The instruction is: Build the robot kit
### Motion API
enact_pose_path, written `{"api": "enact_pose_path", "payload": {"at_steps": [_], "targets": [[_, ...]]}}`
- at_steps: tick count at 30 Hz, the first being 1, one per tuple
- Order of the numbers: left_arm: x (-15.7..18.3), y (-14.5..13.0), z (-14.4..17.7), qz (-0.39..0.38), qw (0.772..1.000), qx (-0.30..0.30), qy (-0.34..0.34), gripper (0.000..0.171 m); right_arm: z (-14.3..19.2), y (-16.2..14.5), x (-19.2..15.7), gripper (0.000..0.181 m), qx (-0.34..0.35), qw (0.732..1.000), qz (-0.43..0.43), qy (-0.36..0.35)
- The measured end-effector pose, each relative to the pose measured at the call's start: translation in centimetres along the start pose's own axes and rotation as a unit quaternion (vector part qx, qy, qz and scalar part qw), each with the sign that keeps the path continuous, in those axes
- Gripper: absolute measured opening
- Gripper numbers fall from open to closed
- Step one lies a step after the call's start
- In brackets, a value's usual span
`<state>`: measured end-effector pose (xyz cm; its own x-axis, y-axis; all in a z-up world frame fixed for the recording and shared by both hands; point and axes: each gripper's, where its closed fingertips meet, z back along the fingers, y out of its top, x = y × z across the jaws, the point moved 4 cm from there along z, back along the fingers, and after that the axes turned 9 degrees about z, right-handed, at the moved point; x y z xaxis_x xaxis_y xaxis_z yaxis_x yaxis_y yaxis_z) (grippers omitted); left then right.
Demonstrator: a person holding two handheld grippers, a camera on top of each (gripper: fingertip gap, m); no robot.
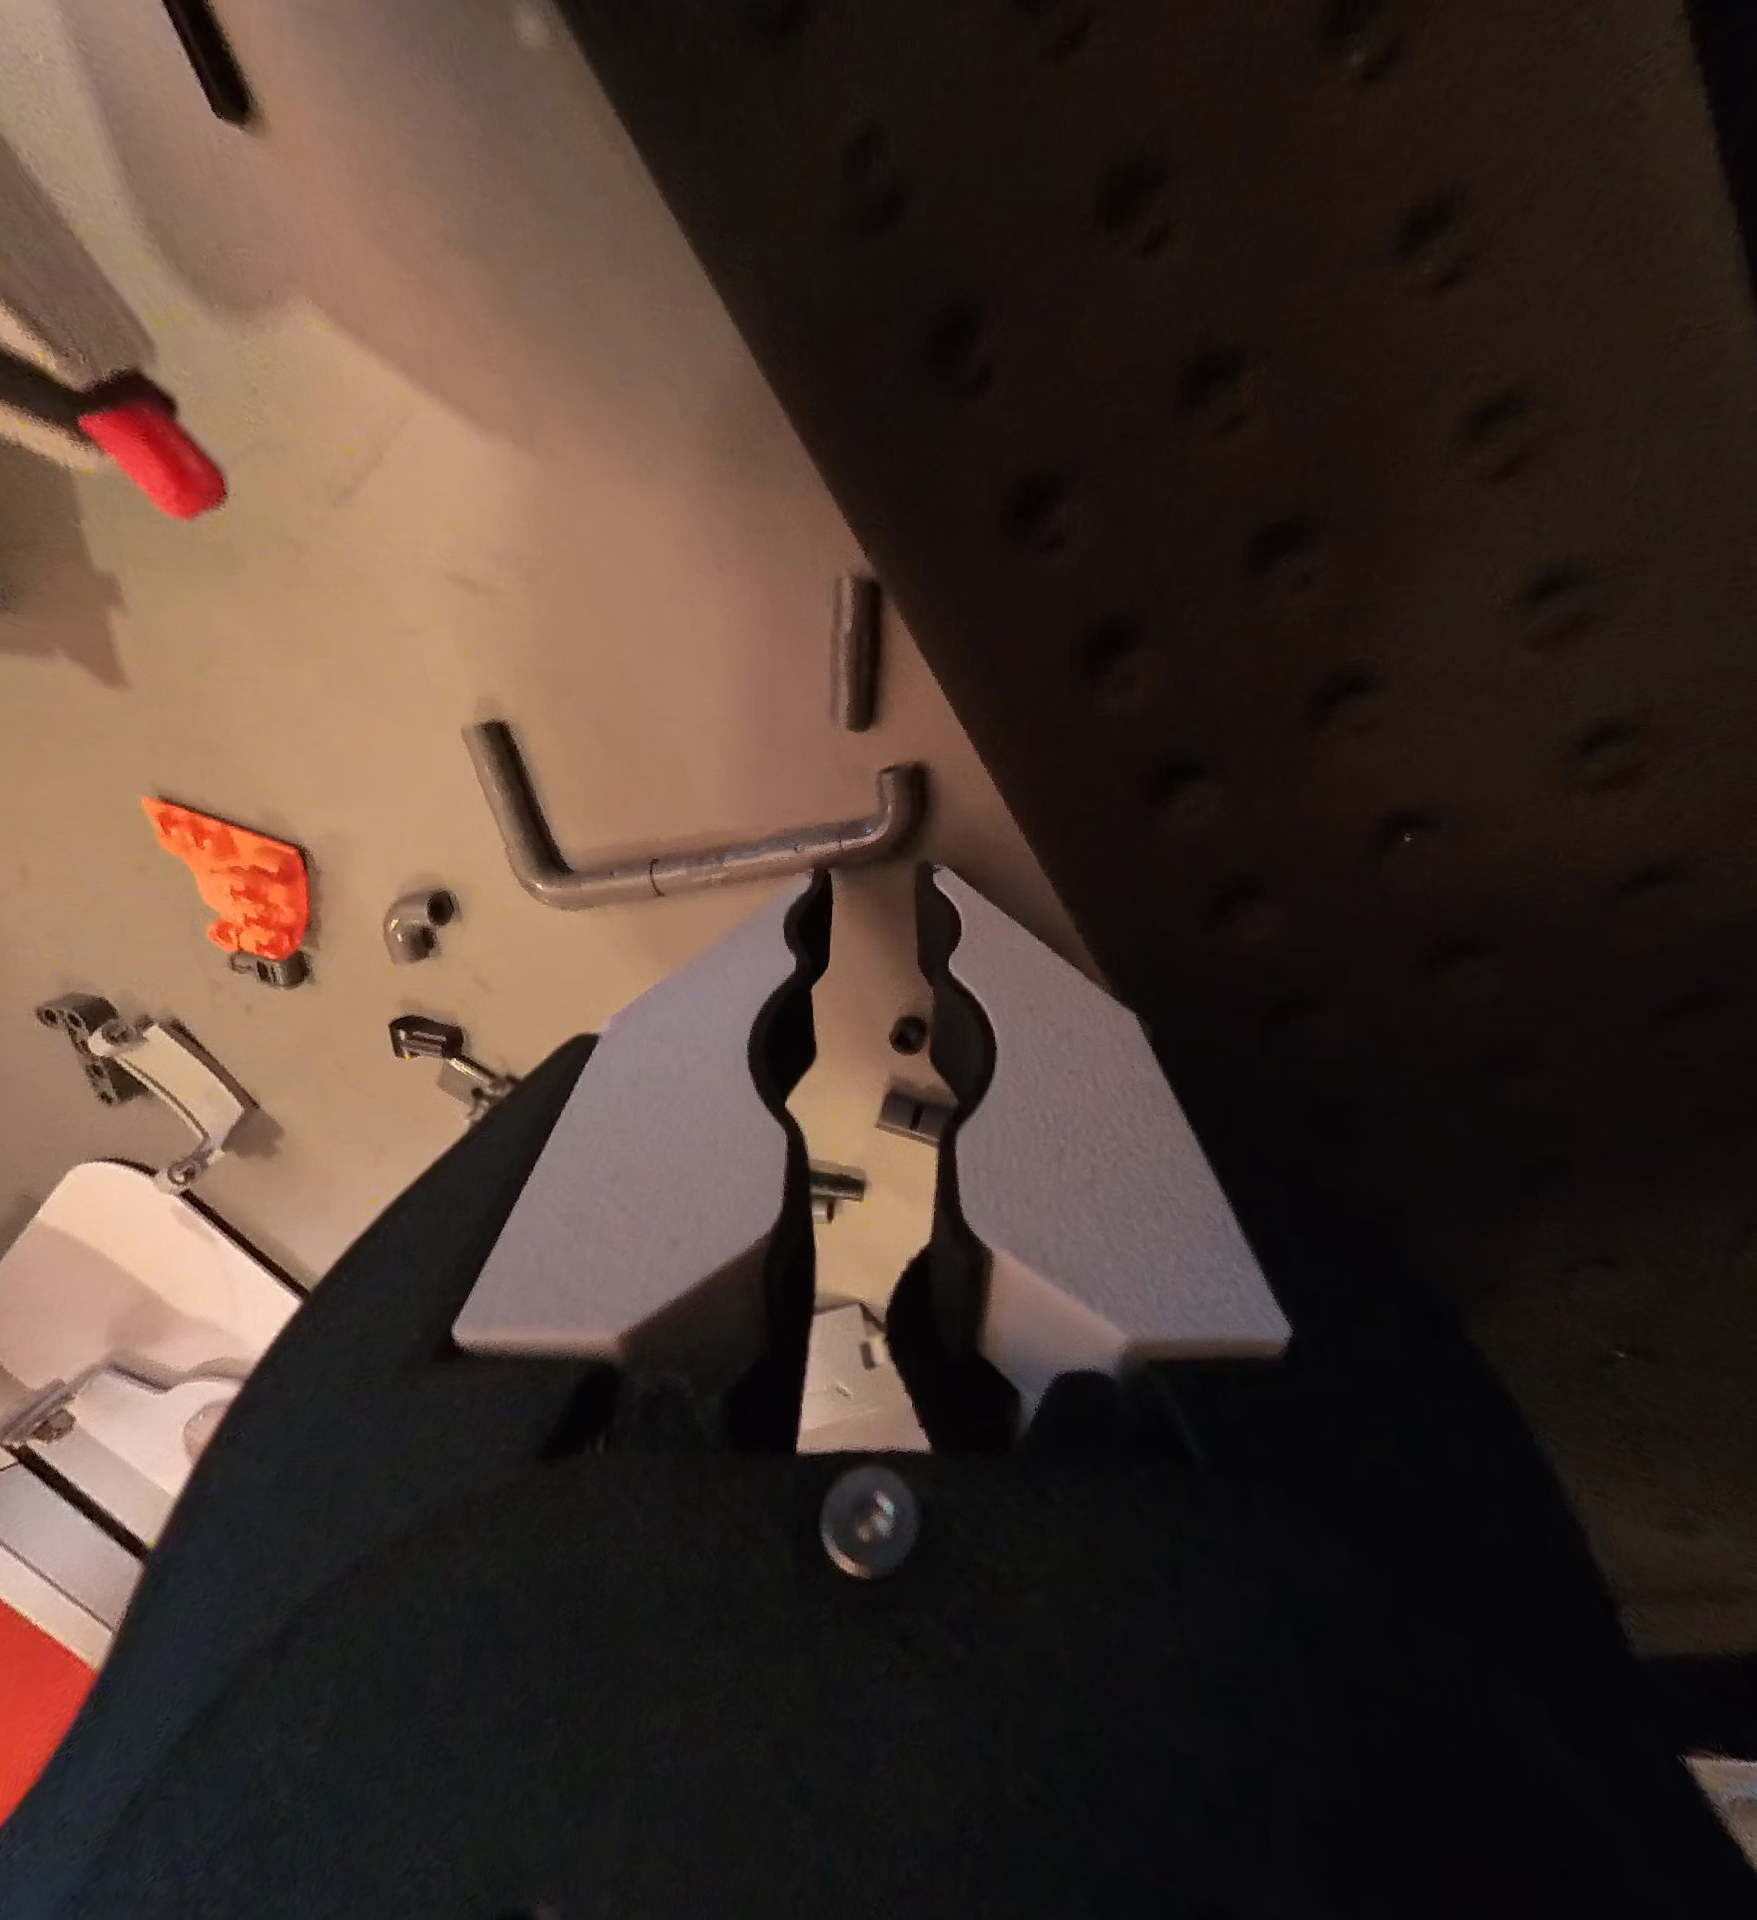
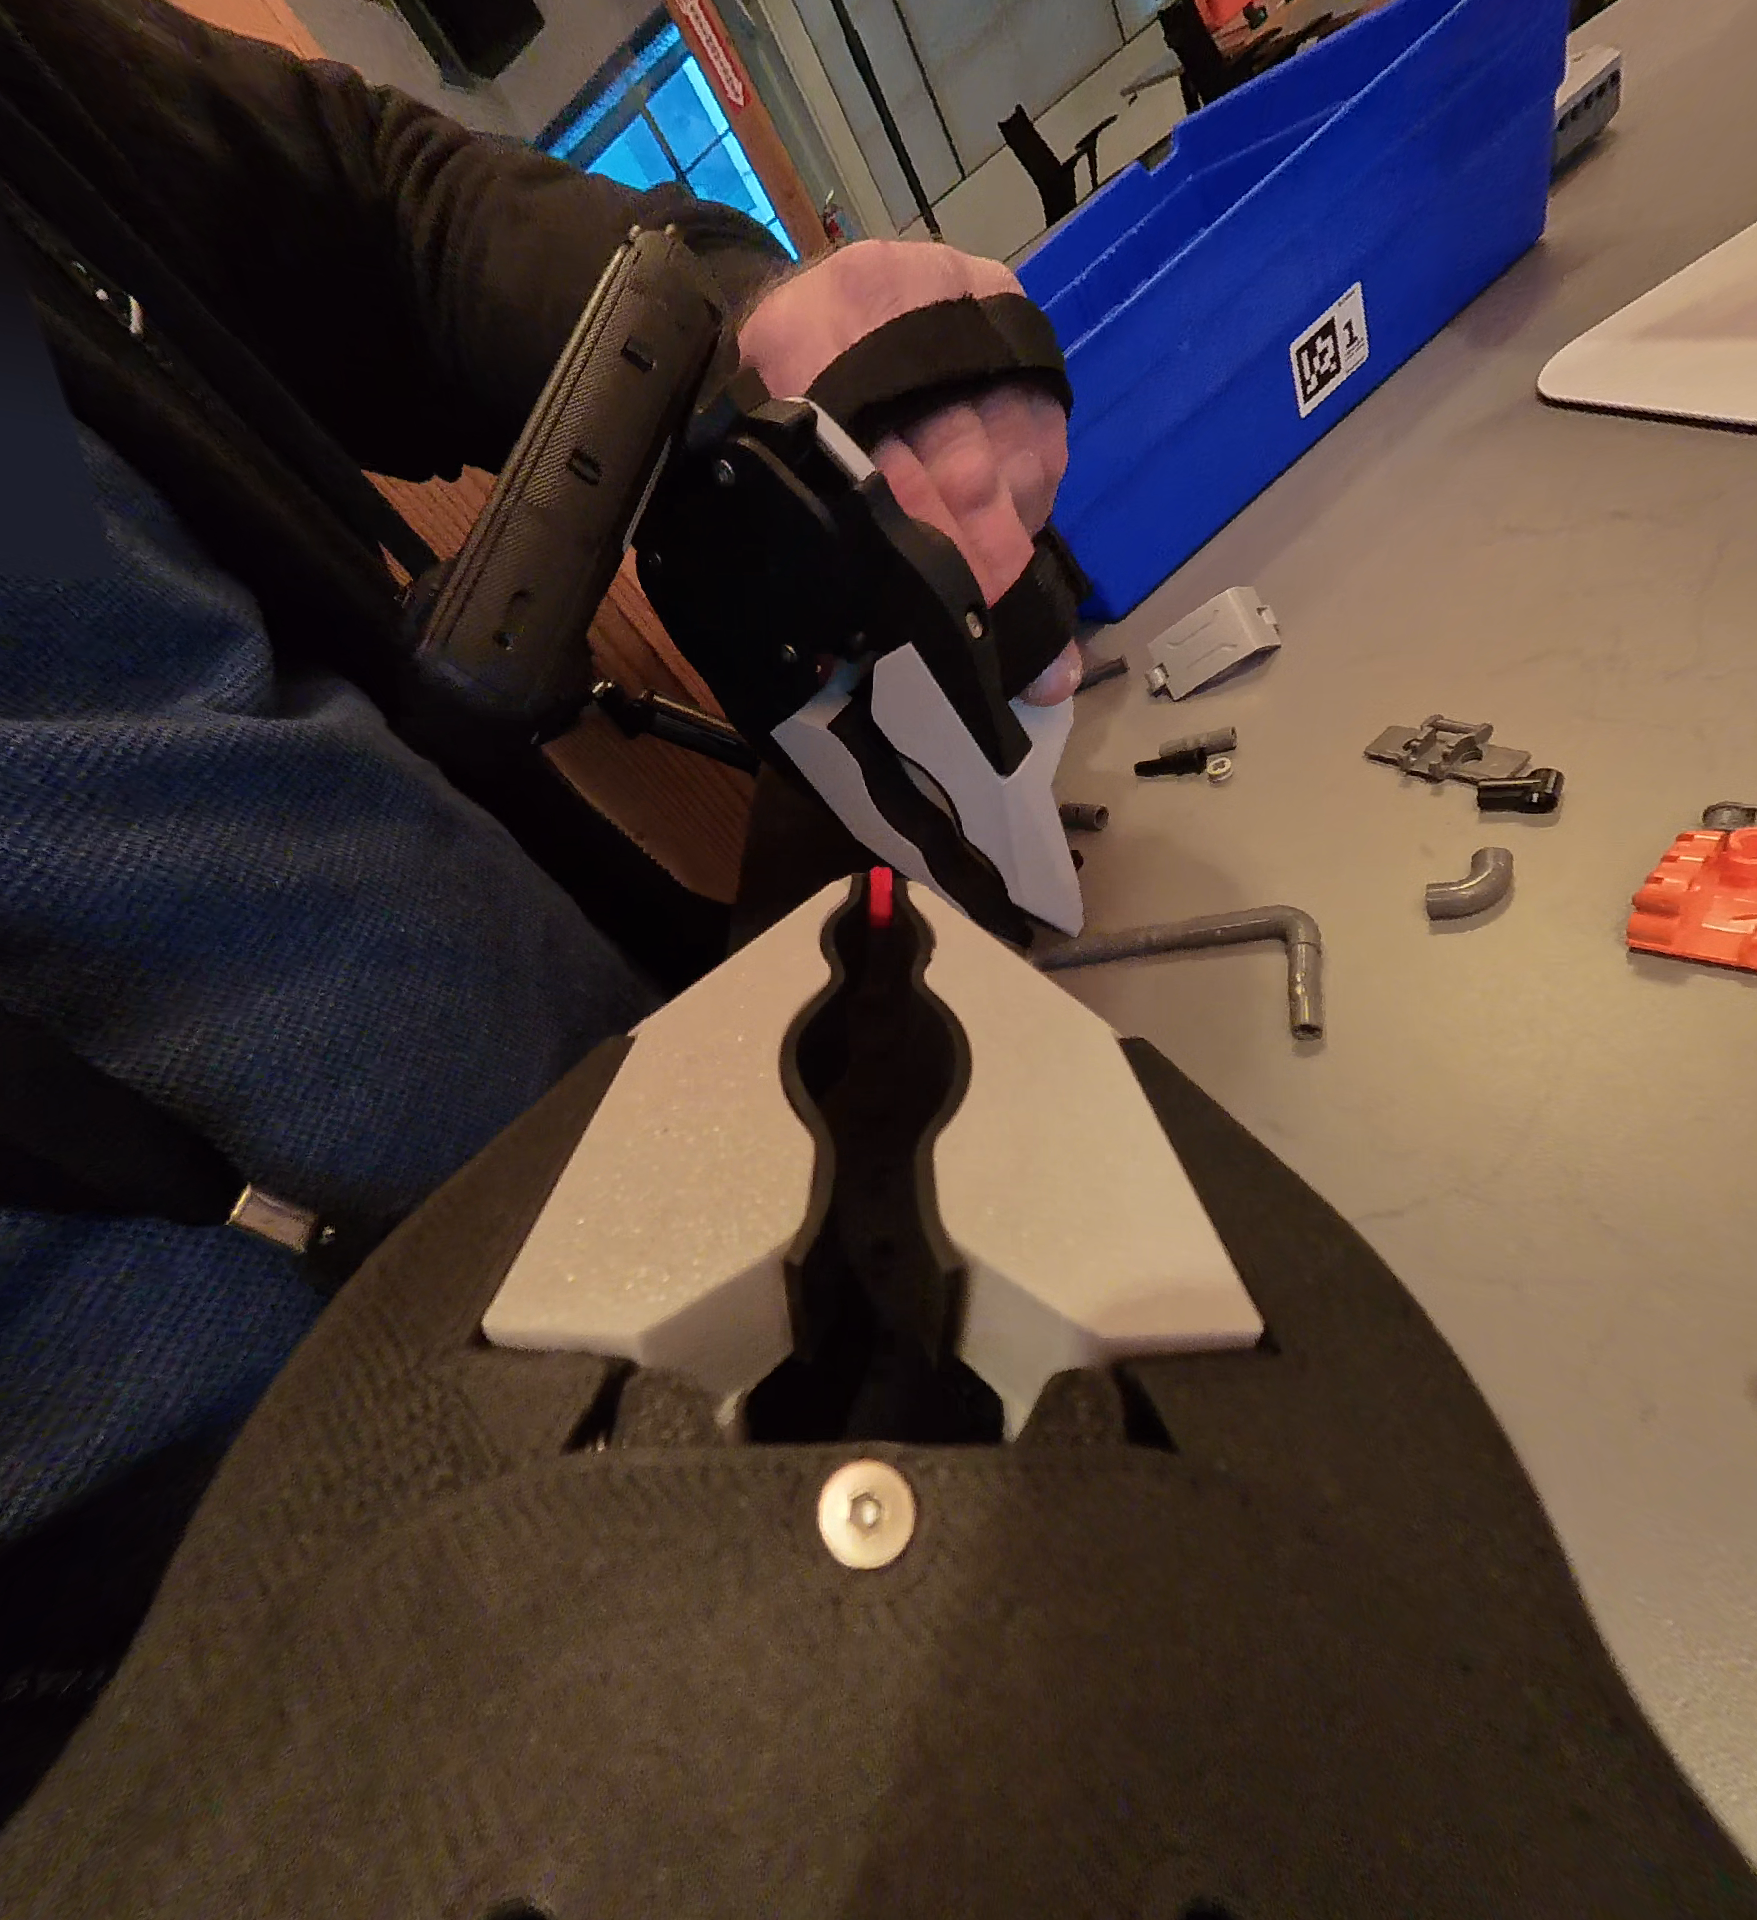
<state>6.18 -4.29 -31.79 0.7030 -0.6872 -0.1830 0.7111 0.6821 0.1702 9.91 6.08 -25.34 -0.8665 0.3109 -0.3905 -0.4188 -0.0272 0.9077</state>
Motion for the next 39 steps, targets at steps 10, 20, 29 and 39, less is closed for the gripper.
{"api": "enact_pose_path", "payload": {"at_steps": [10,20,29,39], "targets": [[0.1,1.5,-0.3,-0.029,0.999,0.011,0.019,0.017,0.7,0.0,0.3,0.001,0.011,1.0,-0.005,-0.006],[-0.2,1.9,-0.3,0.059,0.997,0.042,0.007,0.005,0.9,0.1,0.5,0.001,0.013,1.0,-0.009,-0.013],[-1.6,5.2,3.5,0.278,0.933,0.227,0.006,0.005,0.7,-0.9,0.2,0.001,-0.043,0.999,-0.008,-0.019],[0.9,6.6,2.1,0.298,0.916,0.265,0.029,0.005,-0.1,-3.3,-0.1,0.001,-0.19,0.981,0.023,0.015]]}}
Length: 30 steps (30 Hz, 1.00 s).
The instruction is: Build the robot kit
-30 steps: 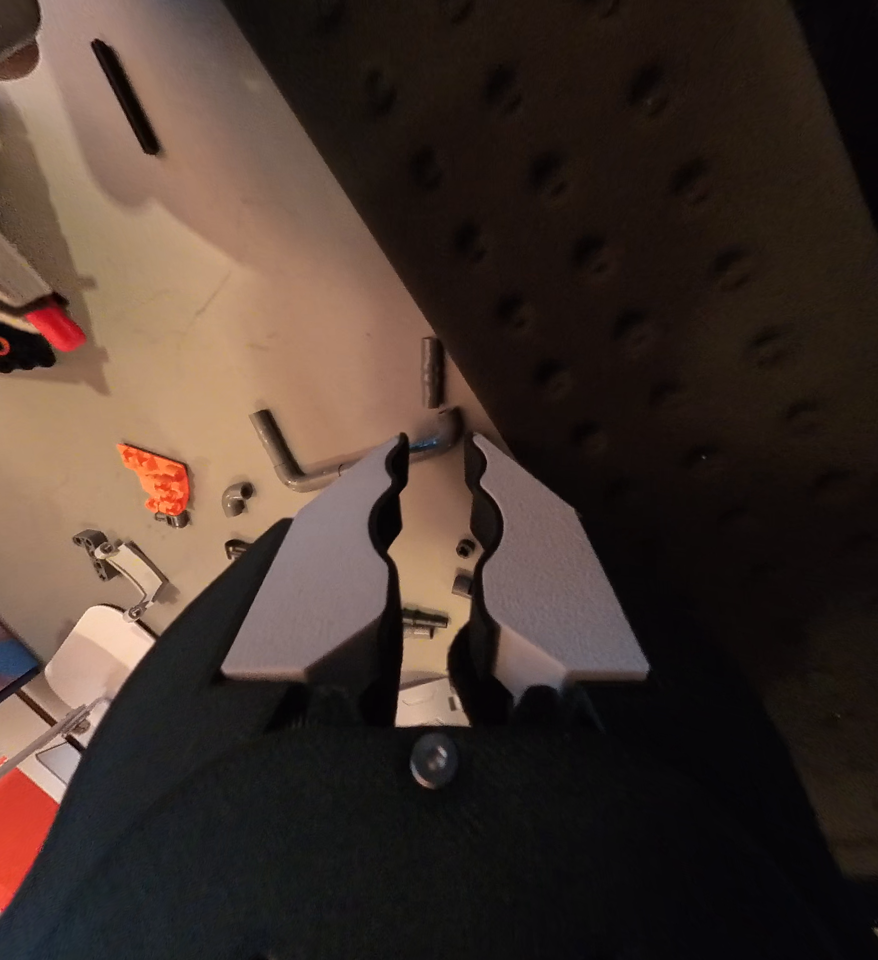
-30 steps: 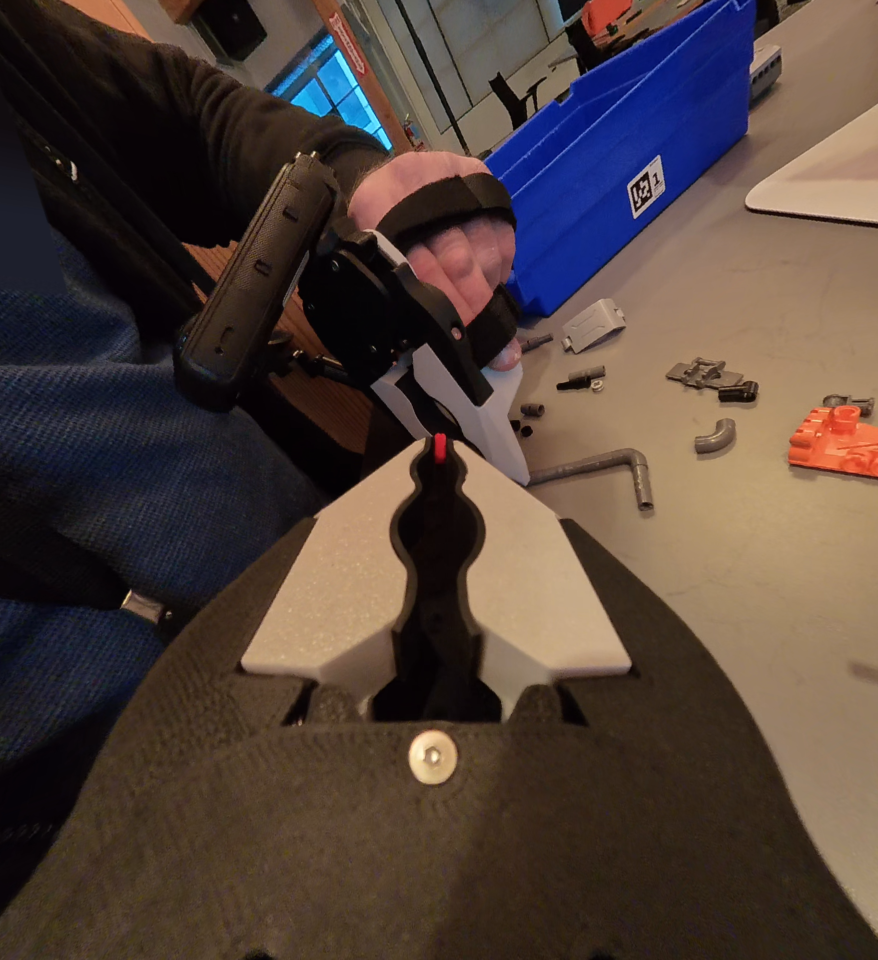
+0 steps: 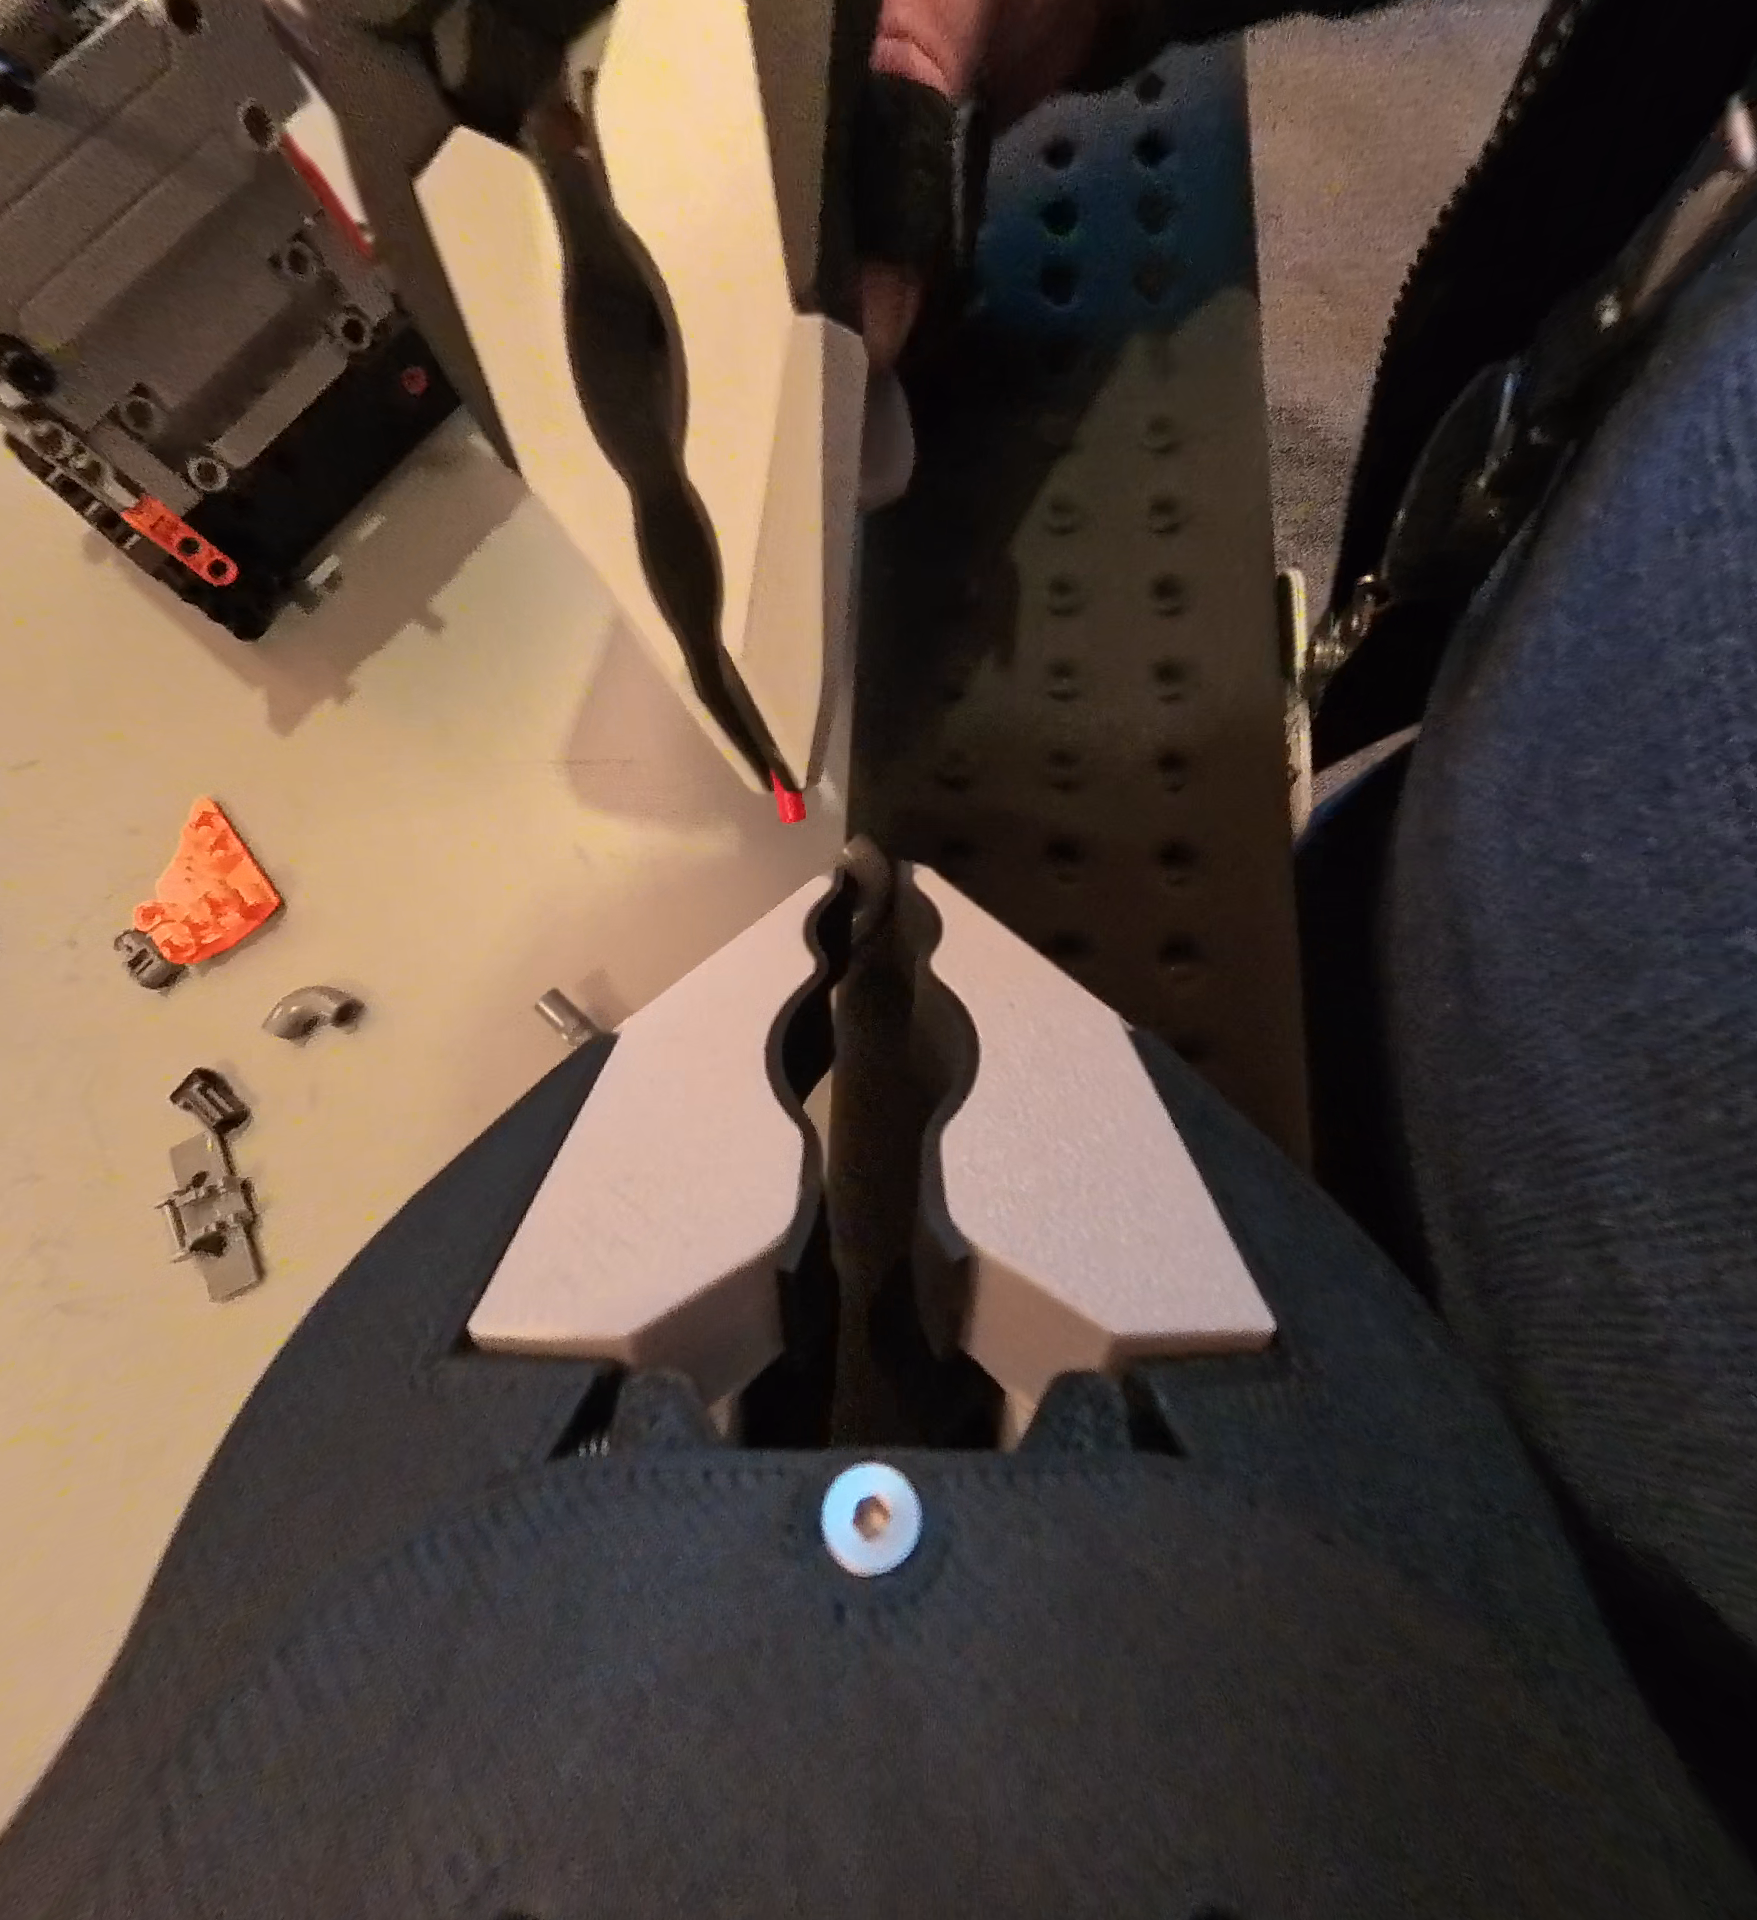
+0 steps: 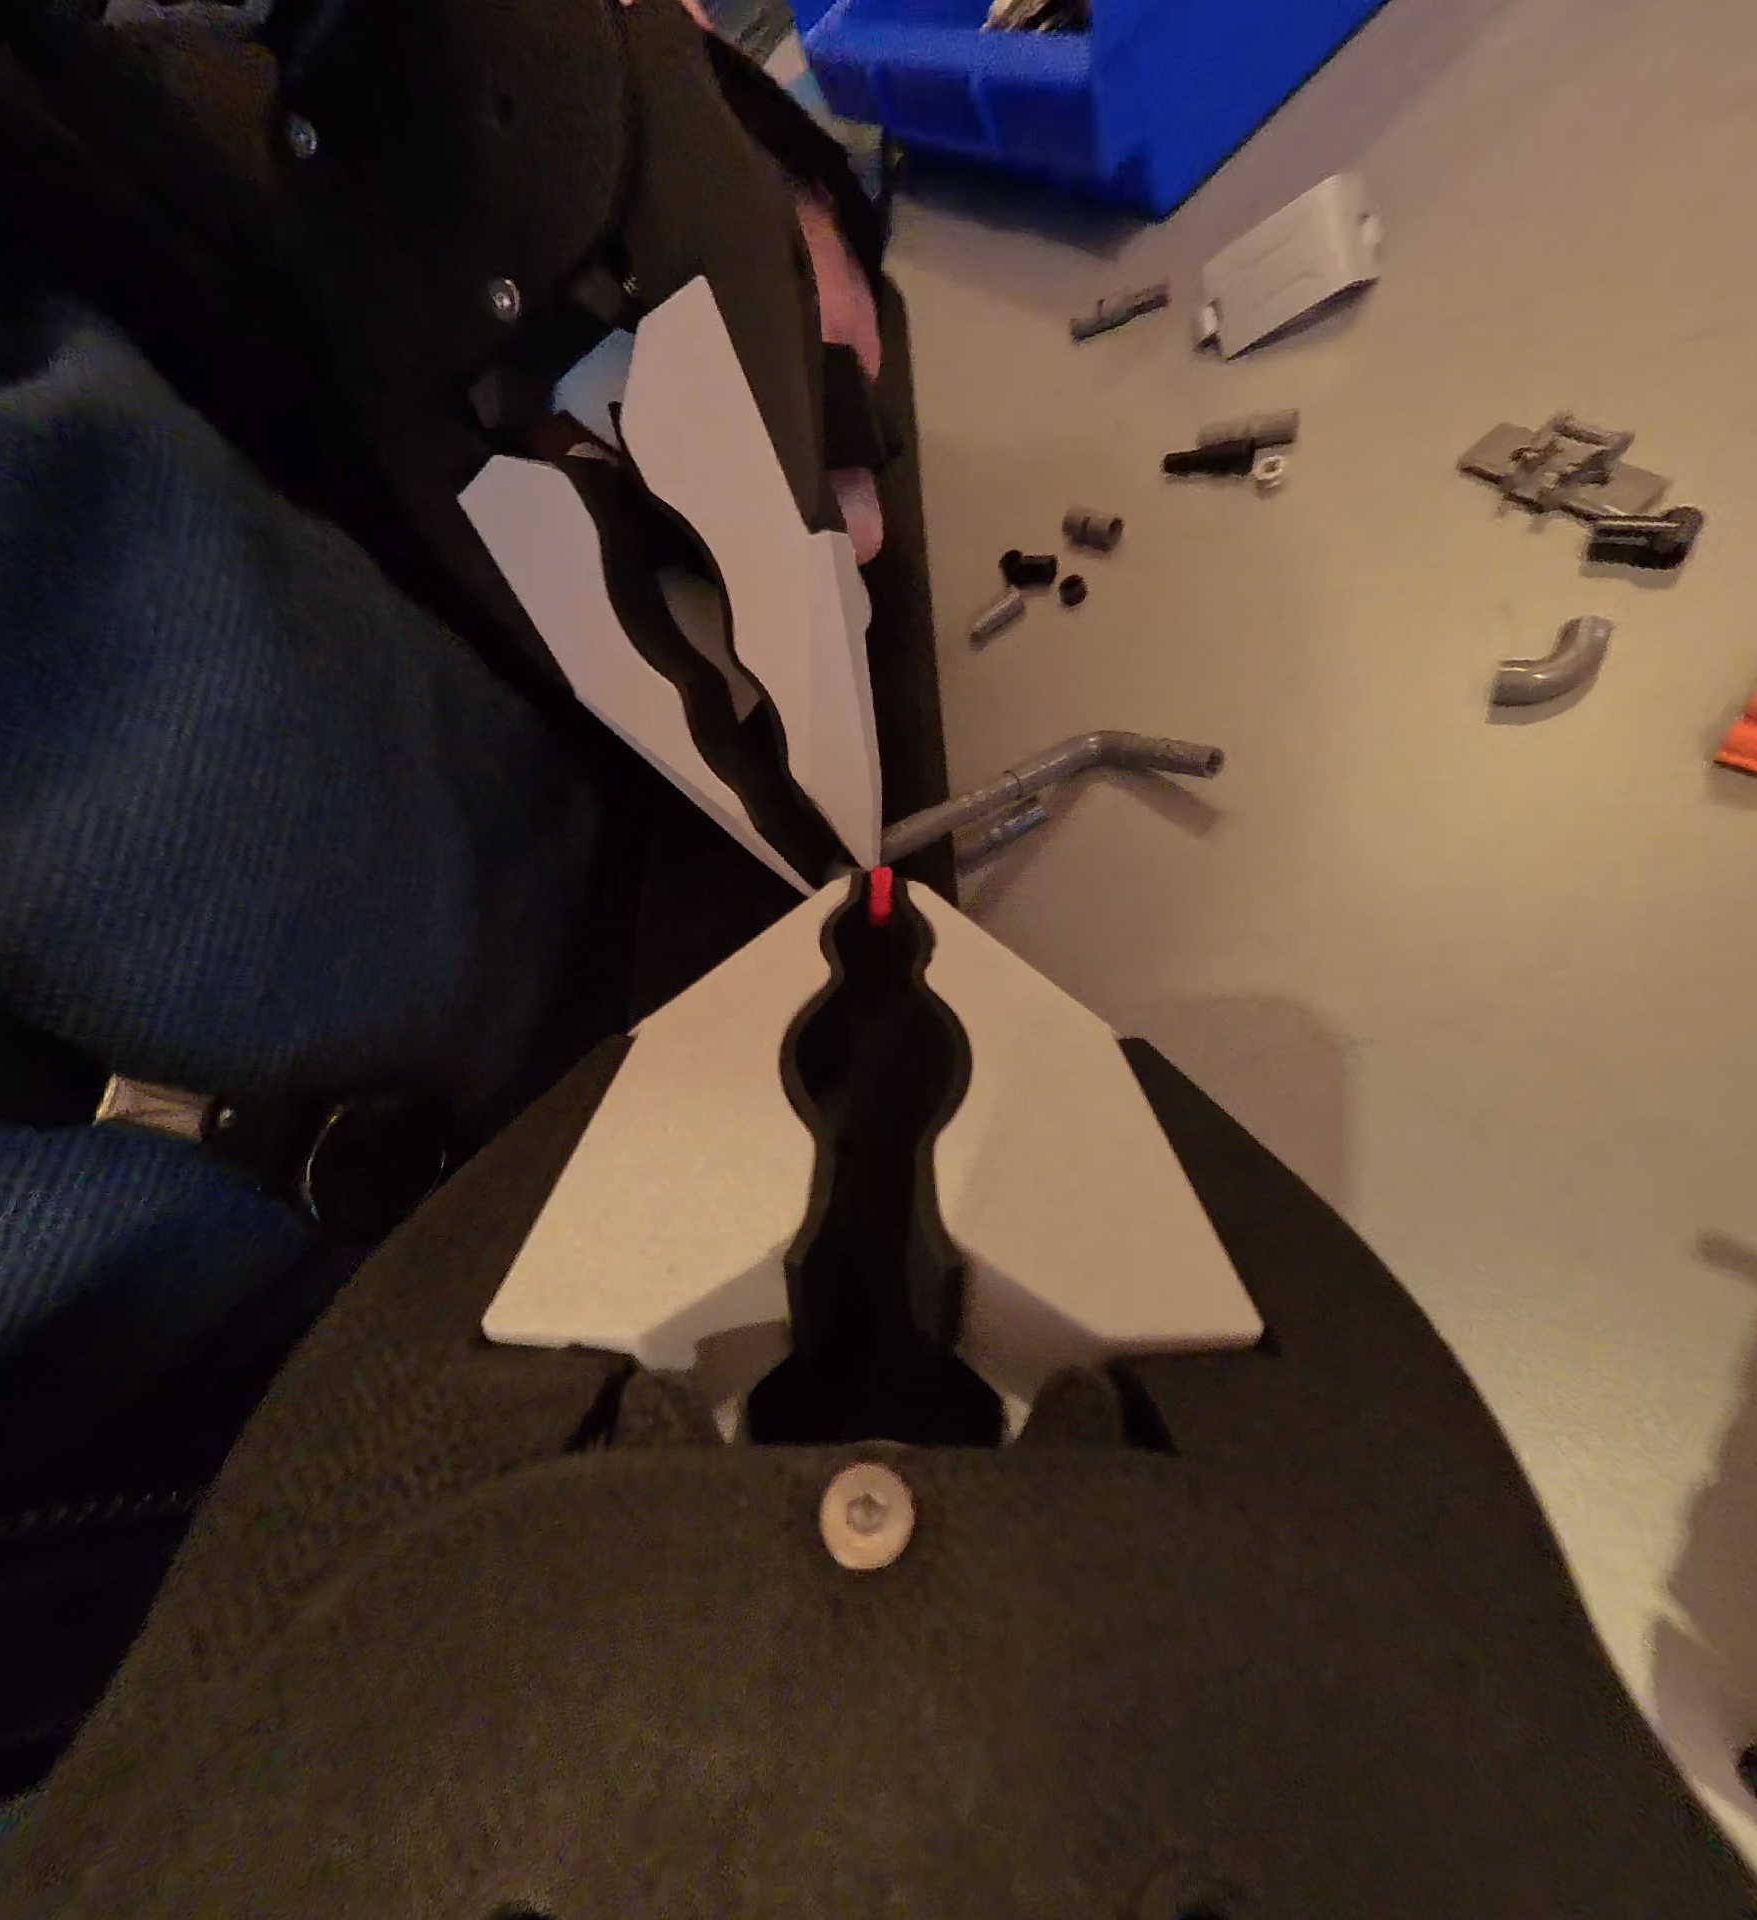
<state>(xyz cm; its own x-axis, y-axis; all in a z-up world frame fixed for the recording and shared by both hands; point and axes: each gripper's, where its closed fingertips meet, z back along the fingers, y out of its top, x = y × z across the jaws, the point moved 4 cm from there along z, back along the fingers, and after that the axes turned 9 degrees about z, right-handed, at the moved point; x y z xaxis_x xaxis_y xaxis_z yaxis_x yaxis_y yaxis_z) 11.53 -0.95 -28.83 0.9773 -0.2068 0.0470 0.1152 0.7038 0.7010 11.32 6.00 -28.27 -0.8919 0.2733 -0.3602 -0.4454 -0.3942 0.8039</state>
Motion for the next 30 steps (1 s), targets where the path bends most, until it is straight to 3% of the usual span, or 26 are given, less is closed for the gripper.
{"api": "enact_pose_path", "payload": {"at_steps": [9,20,22,25,30], "targets": [[0.7,-0.5,-0.3,-0.007,1.0,0.018,-0.001,0.005,-1.2,-0.7,-0.7,0.001,-0.068,0.996,0.036,0.047],[1.0,-0.1,0.6,0.015,0.993,0.037,-0.112,0.004,-1.8,-0.9,-1.4,0.001,-0.072,0.987,0.077,0.122],[0.7,0.6,0.9,0.009,0.993,0.05,-0.102,0.002,-2.6,-1.2,-2.5,0.0,-0.079,0.981,0.086,0.154],[0.5,0.2,0.8,-0.021,0.994,0.027,-0.101,0.002,-3.2,-1.5,-2.5,0.001,-0.082,0.982,0.084,0.146],[0.3,-1.1,0.3,-0.002,0.995,0.018,-0.102,0.0,-1.6,-1.6,-0.8,0.001,-0.057,0.992,0.055,0.1]]}}
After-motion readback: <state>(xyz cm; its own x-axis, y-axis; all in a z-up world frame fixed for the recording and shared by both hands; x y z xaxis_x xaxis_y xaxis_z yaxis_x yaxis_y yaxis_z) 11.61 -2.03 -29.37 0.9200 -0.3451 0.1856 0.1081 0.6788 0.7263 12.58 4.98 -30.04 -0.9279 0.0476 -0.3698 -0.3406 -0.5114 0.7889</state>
